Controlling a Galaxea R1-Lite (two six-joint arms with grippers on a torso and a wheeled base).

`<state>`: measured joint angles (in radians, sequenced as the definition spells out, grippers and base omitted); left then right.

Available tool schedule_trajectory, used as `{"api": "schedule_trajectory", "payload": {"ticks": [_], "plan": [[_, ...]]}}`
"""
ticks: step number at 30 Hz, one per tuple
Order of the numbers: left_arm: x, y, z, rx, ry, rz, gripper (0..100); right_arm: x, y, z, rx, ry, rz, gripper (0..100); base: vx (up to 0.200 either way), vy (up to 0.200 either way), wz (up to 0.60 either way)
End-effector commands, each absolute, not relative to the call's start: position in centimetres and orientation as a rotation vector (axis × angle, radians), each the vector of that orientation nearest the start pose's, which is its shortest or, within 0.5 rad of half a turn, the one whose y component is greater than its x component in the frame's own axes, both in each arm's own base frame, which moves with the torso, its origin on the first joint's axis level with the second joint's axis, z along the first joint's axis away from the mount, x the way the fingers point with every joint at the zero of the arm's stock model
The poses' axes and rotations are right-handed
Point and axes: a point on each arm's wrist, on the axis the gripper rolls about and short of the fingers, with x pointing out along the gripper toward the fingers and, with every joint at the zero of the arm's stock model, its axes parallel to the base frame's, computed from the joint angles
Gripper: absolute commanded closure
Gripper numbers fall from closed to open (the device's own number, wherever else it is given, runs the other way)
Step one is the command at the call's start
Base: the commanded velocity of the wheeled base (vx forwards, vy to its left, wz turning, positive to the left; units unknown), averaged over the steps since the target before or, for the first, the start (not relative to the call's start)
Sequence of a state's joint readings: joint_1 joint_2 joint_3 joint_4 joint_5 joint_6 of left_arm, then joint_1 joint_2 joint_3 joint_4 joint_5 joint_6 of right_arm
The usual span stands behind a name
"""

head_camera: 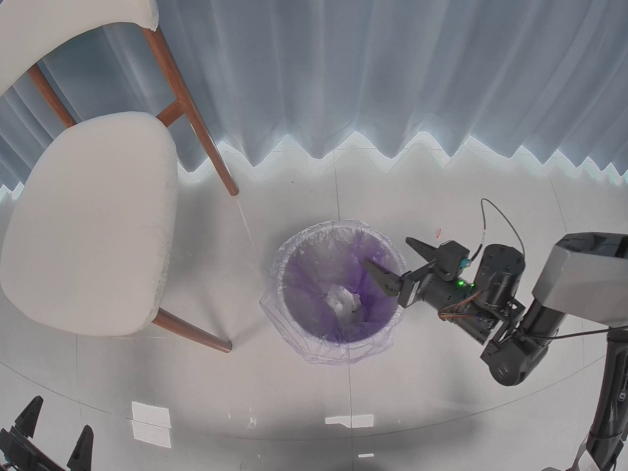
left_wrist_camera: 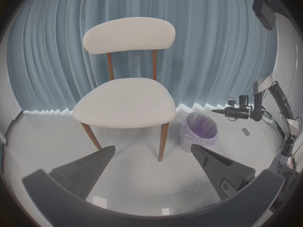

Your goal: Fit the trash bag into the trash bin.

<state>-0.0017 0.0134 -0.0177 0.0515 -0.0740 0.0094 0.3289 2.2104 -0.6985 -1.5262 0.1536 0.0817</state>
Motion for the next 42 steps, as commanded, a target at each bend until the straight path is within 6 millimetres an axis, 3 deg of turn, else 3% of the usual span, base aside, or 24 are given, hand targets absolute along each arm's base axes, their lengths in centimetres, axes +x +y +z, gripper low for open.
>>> {"api": "schedule_trajectory", "payload": {"ticks": [1, 5, 11, 13, 15, 16, 17, 18, 21, 23, 24, 27, 31, 33, 39, 42], "plan": [[-2.3, -0.2, 7.1, 0.007, 0.049, -0.075, 0, 28.5, 8.1, 12.9, 0.128, -0.086, 0.388, 0, 0.0, 0.0, 0.0], [-2.3, -0.2, 7.1, 0.007, 0.047, -0.075, 0, 22.6, 5.4, 15.8, 0.137, -0.144, 0.325, 0, 0.0, 0.0, 0.0], [-2.3, -0.2, 7.1, 0.009, 0.044, -0.075, 0, 15.6, -0.1, 17.6, 0.094, -0.208, 0.089, 0, 0.0, 0.0, 0.0], [-2.3, -0.2, 7.1, 0.009, 0.043, -0.075, 0, 14.5, -0.4, 17.8, 0.092, -0.223, 0.072, 0, 0.0, 0.0, 0.0], [-2.3, -0.2, 7.1, 0.011, 0.044, -0.075, 0, 10.4, -0.5, 17.5, 0.09, -0.236, 0.084, 0, 0.0, 0.0, 0.0], [-2.3, -0.2, 7.1, 0.011, 0.042, -0.075, 0, 9.1, -0.3, 17.2, 0.089, -0.232, 0.098, 0, 0.0, 0.0, 0.0], [-2.3, -0.2, 7.1, 0.011, 0.042, -0.075, 0, 9.1, -0.3, 17.2, 0.089, -0.232, 0.098, 0, 0.0, 0.0, 0.0], [-2.3, -0.2, 7.1, 0.011, 0.044, -0.075, 0, 6.8, -0.1, 16.6, 0.084, -0.222, 0.101, 0, 0.0, 0.0, 0.0], [-2.3, -0.2, 7.1, 0.009, 0.043, -0.075, 0, 3.9, 0.1, 16.2, 0.078, -0.2, 0.105, 0, 0.0, 0.0, 0.0], [-2.3, -0.2, 7.1, 0.009, 0.044, -0.075, 0, 3.0, 0.2, 16.1, 0.068, -0.188, 0.11, 0, 0.0, 0.0, 0.0], [-2.3, -0.2, 7.1, 0.011, 0.044, -0.075, 0, 1.5, 0.4, 15.4, 0.038, -0.151, 0.142, 0, 0.0, 0.0, 0.0], [-2.3, -0.2, 7.1, 0.011, 0.044, -0.075, 0, 0.0, 0.6, 13.9, -0.019, -0.132, 0.196, 0, 0.0, 0.0, 0.0], [-2.3, -0.2, 7.1, 0.011, 0.044, -0.075, 0, -1.9, 0.7, 9.4, -0.071, -0.11, 0.247, 0, 0.0, 0.0, 0.0], [-2.3, -0.2, 7.1, 0.012, 0.044, -0.075, 0, -2.0, 0.6, 8.4, -0.077, -0.044, 0.241, 0, 0.0, 0.0, 0.0], [-2.3, -0.2, 7.1, 0.011, 0.042, -0.077, 0, -2.4, -0.1, 7.8, 0.038, 0.013, -0.031, 0, 0.0, 0.0, 0.0], [-2.3, -0.2, 7.1, 0.011, 0.042, -0.077, 0, -2.3, -0.1, 7.6, 0.04, 0.004, -0.042, 0, 0.0, 0.0, 0.0]]}}
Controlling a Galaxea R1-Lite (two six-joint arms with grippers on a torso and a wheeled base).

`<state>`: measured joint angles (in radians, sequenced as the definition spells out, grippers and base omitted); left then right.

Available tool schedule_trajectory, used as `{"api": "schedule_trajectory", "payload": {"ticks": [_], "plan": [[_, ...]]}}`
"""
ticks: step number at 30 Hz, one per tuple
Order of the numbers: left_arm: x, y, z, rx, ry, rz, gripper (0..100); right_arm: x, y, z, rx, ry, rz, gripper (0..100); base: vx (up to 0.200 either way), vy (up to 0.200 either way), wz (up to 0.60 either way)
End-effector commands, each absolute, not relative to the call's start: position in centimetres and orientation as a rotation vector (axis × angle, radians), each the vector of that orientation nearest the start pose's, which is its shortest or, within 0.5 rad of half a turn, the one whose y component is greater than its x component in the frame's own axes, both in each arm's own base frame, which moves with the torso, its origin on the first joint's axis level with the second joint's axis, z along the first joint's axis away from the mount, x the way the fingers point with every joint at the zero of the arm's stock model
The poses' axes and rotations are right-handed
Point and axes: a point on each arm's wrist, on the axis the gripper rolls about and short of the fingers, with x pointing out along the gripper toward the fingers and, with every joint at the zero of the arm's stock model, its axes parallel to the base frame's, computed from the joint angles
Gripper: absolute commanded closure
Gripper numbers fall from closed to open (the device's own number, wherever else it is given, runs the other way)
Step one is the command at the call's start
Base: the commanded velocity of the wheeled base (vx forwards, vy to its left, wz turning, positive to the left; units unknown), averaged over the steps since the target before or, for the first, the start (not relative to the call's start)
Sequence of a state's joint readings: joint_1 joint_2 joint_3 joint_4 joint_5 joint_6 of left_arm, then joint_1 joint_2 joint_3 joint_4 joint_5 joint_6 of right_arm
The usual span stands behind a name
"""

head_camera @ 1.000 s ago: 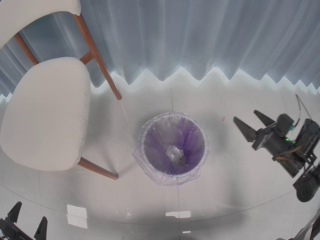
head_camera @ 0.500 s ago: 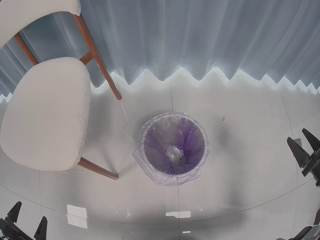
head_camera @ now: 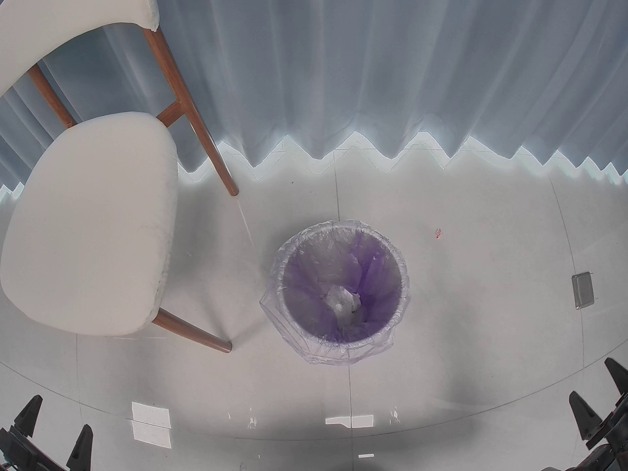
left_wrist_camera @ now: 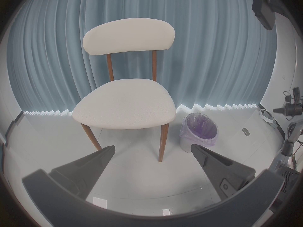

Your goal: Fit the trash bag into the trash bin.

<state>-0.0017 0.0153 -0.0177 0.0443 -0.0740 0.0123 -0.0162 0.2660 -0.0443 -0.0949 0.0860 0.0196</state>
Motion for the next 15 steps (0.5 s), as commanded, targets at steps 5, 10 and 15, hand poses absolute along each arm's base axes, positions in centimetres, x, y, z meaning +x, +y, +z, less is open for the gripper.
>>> {"api": "schedule_trajectory", "payload": {"ticks": [5, 10, 15], "plan": [[-2.3, -0.17, 7.11, 0.012, 0.042, -0.077, 0, -2.29, -0.08, 7.65, 0.028, -0.004, -0.034, 0, 0.0, 0.0, 0.0], [-2.3, -0.17, 7.11, 0.012, 0.042, -0.077, 0, -2.28, -0.09, 7.61, 0.035, -0.002, -0.041, 0, 0.0, 0.0, 0.0], [-2.3, -0.17, 7.11, 0.012, 0.042, -0.077, 0, -2.28, -0.09, 7.64, 0.032, -0.001, -0.041, 0, 0.0, 0.0, 0.0]]}}
